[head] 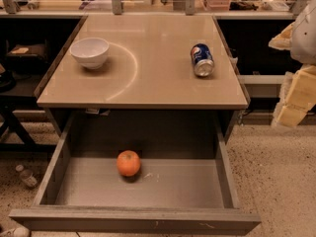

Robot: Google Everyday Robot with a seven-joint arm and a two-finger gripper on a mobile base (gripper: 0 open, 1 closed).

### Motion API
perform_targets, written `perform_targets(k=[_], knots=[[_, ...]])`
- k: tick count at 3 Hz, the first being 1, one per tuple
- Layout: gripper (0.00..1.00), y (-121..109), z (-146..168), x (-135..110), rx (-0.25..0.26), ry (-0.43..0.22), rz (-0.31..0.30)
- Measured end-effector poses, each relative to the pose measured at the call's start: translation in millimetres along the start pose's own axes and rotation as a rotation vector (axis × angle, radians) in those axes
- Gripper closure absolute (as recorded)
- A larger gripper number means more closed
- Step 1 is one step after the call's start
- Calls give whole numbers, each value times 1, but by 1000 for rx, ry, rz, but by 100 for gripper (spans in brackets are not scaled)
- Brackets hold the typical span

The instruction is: Pick orange from top drawer and place on counter

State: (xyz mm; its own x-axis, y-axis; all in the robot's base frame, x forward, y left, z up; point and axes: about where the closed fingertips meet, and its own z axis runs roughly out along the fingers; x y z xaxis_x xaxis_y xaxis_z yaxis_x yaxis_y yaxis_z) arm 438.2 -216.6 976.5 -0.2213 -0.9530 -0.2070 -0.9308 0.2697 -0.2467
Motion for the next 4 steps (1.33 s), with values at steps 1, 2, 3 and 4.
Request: perform_targets(k=[1, 2, 3, 4], knots=[[0, 0, 0, 0, 0, 0, 0], [0, 3, 3, -7, -5, -18, 6], [0, 18, 17, -30, -44, -79, -7], [0, 45, 36, -57, -121, -181, -2]])
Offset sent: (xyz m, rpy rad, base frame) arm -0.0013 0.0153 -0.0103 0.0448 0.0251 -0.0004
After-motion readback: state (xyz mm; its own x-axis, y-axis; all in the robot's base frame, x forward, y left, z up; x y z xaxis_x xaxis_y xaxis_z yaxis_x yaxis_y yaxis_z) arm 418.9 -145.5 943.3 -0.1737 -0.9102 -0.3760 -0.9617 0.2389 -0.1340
